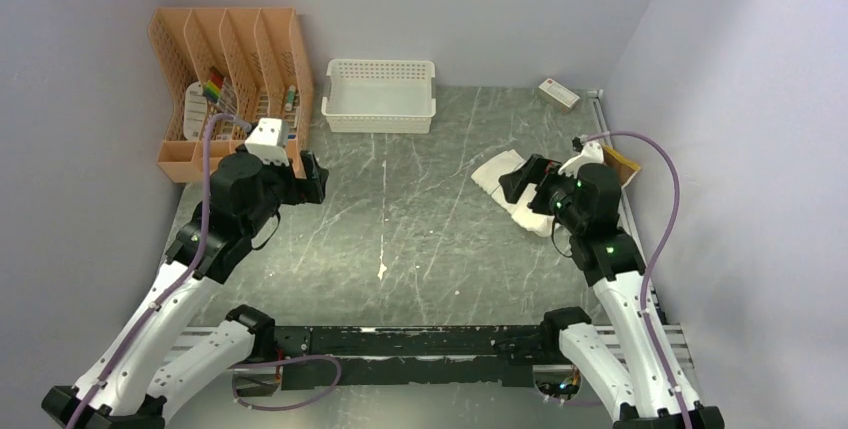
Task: Roll the towels
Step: Flatten out the towel at the center of the board.
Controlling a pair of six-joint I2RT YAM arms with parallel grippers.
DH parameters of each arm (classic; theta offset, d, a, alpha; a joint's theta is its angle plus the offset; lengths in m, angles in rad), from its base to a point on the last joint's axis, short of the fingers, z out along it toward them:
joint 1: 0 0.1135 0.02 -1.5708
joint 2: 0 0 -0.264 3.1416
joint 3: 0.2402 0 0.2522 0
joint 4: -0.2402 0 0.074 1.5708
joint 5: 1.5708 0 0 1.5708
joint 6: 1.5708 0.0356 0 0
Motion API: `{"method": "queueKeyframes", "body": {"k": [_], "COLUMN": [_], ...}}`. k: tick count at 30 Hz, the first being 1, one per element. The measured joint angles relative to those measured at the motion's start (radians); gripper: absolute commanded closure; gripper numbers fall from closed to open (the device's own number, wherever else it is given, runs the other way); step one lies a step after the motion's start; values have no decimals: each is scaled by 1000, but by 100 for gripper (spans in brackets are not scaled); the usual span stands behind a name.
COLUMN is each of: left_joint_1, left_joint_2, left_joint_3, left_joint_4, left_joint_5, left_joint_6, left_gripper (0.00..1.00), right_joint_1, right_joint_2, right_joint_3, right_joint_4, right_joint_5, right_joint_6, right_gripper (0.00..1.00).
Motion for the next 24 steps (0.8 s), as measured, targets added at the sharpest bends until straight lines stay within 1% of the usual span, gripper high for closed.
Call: {"method": "queueKeyframes", "body": {"k": [3, 7, 9, 11, 14, 16, 20, 23, 24], "left_joint_1": [0, 0, 0, 1, 6, 14, 47, 61, 66], "left_joint_2": [-16, -39, -48, -55, -61, -63, -48, -29, -26], "left_joint_3": [-23, -34, -45, -56, -64, -66, -67, -68, -68], "left_joint_4": [-9, -6, -8, -8, -9, -9, -8, -8, -8], "left_joint_5": [1, 12, 23, 32, 51, 75, 140, 181, 191], "left_joint_6": [21, 33, 35, 37, 38, 37, 29, 24, 23], "left_gripper": [1, 1, 1, 1, 1, 1, 1, 1, 1], "right_joint_1": [0, 0, 0, -1, -6, -15, -53, -65, -65], "right_joint_2": [21, -14, -5, 92, 304, 430, 630, 728, 757], "right_joint_3": [12, 13, 33, 104, 177, 180, 191, 197, 199], "right_joint_4": [-7, 2, -9, -25, 16, 30, 47, 64, 73], "right_joint_5": [52, 106, 151, 194, 226, 233, 236, 233, 232], "right_joint_6": [2, -31, -48, -68, -100, -111, -113, -112, -113], "right_gripper": [0, 0, 0, 0, 0, 2, 4, 5, 8]}}
